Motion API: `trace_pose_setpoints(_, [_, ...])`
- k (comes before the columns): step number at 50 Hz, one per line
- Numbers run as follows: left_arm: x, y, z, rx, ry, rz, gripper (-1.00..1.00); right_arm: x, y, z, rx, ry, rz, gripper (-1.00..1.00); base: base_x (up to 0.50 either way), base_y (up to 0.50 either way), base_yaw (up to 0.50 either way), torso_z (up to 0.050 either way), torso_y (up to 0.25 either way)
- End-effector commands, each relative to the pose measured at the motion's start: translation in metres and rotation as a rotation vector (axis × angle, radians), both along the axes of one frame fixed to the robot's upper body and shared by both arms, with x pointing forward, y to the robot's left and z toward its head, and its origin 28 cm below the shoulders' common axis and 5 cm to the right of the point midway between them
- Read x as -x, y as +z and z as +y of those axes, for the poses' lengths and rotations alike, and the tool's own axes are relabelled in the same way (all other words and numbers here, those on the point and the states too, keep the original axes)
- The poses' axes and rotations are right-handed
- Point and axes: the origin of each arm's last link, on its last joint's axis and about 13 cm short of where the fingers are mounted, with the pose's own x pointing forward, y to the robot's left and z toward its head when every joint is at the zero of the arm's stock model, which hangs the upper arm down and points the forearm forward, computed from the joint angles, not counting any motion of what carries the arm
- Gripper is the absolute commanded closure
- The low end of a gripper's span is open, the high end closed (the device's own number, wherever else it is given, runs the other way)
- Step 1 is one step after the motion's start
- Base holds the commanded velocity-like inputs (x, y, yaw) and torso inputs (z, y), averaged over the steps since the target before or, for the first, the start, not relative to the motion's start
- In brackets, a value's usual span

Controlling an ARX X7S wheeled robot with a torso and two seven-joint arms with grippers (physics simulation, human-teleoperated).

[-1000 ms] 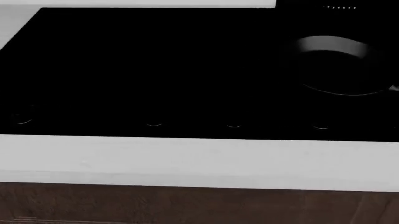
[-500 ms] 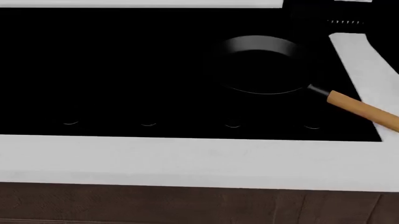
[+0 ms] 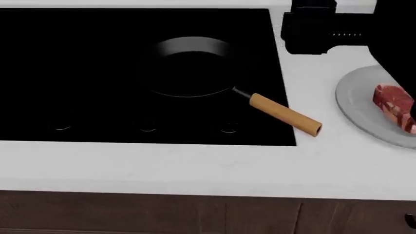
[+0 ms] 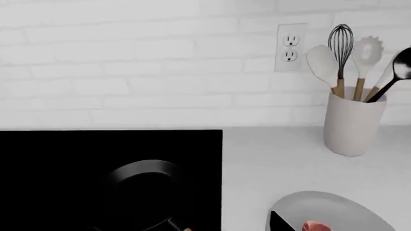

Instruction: Pick the steak from the plate and place it in the pan.

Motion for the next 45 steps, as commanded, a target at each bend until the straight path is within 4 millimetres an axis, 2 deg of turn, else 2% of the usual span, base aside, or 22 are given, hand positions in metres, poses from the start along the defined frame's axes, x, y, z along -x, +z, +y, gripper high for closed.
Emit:
trace_pose_setpoints(1, [0.0012, -0.0001, -0.0032, 0.013, 0.002, 0.004, -1.00, -0.0040, -0.0023, 0.0041, 0.020, 0.024, -0.007, -1.00, 0.00, 0.00, 0.00, 0.000, 0.000])
trace_pose_setpoints(8, [0.0011, 0.0000, -0.0033, 0.016, 0.013, 0.000, -1.00, -0.0070, -0.0035, 0.0063, 0.011, 0.058, -0.018, -1.00, 0.00, 0.00, 0.00, 0.000, 0.000])
trace_pose_setpoints(17, [0.0011, 0.0000, -0.0033, 0.015, 0.014, -0.002, -1.00, -0.0075, -0.0043, 0.0072, 0.005, 0.073, -0.016, -1.00, 0.41, -0.05, 0.00, 0.000, 0.000])
trace_pose_setpoints(45, [0.0010, 0.0002, -0.0033, 0.016, 0.019, -0.008, -1.00, -0.0101, -0.0092, 0.0119, 0.022, 0.094, 0.010, -1.00, 0.40, -0.28, 0.00, 0.000, 0.000])
